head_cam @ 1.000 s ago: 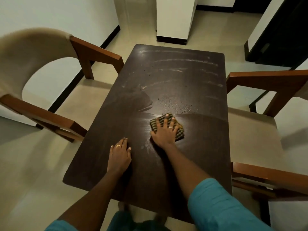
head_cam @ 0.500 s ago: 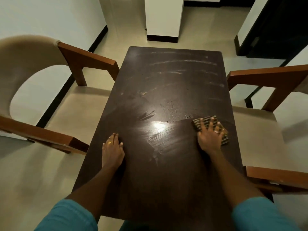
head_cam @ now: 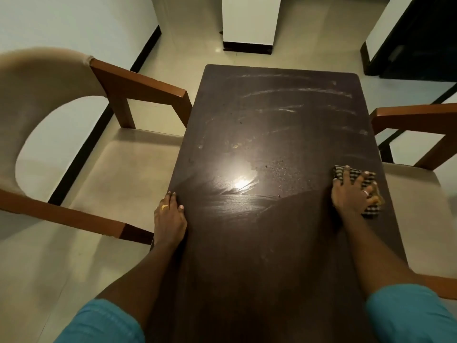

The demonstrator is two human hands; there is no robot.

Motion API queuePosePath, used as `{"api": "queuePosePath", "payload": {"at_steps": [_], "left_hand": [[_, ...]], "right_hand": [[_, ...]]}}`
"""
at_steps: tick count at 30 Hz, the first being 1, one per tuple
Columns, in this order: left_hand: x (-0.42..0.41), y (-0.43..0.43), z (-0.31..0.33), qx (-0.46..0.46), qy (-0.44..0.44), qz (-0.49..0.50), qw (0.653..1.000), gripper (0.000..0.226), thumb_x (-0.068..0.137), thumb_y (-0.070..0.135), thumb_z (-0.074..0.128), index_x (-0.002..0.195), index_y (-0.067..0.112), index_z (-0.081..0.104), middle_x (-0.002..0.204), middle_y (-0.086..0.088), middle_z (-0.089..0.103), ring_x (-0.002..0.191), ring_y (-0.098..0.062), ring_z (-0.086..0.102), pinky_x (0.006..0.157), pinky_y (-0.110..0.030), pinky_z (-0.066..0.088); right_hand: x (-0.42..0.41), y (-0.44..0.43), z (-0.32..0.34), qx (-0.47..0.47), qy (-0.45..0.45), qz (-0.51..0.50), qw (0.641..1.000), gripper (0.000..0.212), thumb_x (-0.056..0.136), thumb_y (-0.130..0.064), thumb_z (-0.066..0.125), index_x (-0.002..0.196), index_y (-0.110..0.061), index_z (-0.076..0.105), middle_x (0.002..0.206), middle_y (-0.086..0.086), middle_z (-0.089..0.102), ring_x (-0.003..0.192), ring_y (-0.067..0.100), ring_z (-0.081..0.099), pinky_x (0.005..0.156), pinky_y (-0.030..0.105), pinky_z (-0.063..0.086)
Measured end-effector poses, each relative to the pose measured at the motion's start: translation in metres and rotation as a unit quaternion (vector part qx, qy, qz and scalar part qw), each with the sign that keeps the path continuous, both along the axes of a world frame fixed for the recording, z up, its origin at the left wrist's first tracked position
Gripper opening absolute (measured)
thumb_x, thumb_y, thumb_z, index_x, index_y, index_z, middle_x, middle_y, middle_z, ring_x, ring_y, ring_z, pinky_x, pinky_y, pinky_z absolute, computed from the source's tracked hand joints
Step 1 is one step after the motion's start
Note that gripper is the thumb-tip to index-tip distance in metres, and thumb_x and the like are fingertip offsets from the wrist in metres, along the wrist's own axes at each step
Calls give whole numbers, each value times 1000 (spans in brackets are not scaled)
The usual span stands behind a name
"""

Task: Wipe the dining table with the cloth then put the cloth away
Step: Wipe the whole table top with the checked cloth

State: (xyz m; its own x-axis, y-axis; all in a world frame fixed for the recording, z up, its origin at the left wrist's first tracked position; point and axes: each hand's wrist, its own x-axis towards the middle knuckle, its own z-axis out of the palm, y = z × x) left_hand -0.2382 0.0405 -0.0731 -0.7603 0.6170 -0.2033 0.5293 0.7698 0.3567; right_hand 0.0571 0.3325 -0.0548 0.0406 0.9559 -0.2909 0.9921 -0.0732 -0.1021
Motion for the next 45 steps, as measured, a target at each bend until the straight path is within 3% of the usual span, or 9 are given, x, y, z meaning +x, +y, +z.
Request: {"api": "queuePosePath", "payload": {"at_steps": [10, 17, 22, 27, 31, 37, 40, 42, 45], "left_hand": [[-16, 12, -6, 29, 26, -3, 999, 43, 98, 18, 35, 139, 5, 36, 145, -15, 41, 133, -31, 38, 114, -45, 27], [-23, 6, -7, 60, -9, 18, 998, 42, 98, 14, 32, 140, 6, 34, 146, -14, 39, 133, -31, 36, 111, -44, 32], [-27, 11, -3, 70, -8, 30, 997, 43, 95, 6, 32, 138, 6, 38, 142, -13, 43, 129, -34, 39, 110, -47, 35], [-35, 22, 1, 106, -32, 81, 991, 44, 94, 2, 32, 137, 6, 40, 136, -15, 47, 124, -30, 42, 106, -44, 40], [-48, 25, 5, 146, -74, 155, 974, 46, 95, 2, 33, 140, 10, 36, 127, -16, 54, 114, -31, 53, 96, -41, 45], [-68, 21, 2, 217, -103, 211, 948, 41, 99, 27, 32, 139, 19, 31, 109, -18, 64, 97, -33, 63, 86, -47, 52], [-75, 22, 0, 244, -143, 248, 926, 44, 98, 41, 27, 138, 22, 31, 106, -18, 65, 89, -32, 67, 81, -47, 55], [-79, 22, 1, 266, -197, 280, 901, 47, 98, 45, 24, 139, 23, 31, 107, -17, 64, 85, -30, 69, 73, -37, 56], [-86, 21, -2, 286, -263, 347, 854, 53, 96, 50, 20, 138, 22, 35, 120, -18, 60, 97, -33, 66, 68, -25, 52]], "right_hand": [[-168, -123, -10, 18, 32, 206, 978, 59, 97, -47, 29, 151, -29, 14, 159, 15, 8, 143, 45, 5, 111, 63, 7], [-193, -187, -10, -40, 90, 465, 880, 66, 92, -46, 38, 151, -22, 19, 161, 8, 5, 146, 36, 2, 113, 57, 7], [-172, -163, -9, -18, 50, 558, 828, 70, 84, -48, 13, 144, -19, 33, 160, 7, 8, 147, 31, 8, 115, 52, 9], [-181, -148, -8, -4, 3, 563, 826, 51, 82, -44, 31, 117, -23, 62, 145, 12, 46, 130, 37, 47, 102, 57, 35], [-214, -124, -8, 8, 18, 542, 840, 44, 95, -40, 34, 134, -22, 45, 159, 8, 17, 145, 34, 17, 115, 54, 9], [-294, -113, -16, 2, 35, 500, 865, 46, 98, -36, 34, 140, -16, 34, 160, 7, 11, 146, 36, 8, 113, 56, 9], [-320, -129, -18, 1, 41, 534, 845, 49, 99, -36, 34, 142, -14, 32, 160, 7, 12, 146, 36, 9, 113, 57, 9], [-323, -141, -16, -3, 43, 579, 814, 51, 99, -37, 32, 145, -14, 30, 160, 7, 12, 146, 36, 8, 114, 56, 7], [-310, -161, -11, -21, 56, 636, 769, 61, 94, -42, 20, 146, -14, 32, 159, 7, 17, 146, 36, 12, 114, 56, 6]]}}
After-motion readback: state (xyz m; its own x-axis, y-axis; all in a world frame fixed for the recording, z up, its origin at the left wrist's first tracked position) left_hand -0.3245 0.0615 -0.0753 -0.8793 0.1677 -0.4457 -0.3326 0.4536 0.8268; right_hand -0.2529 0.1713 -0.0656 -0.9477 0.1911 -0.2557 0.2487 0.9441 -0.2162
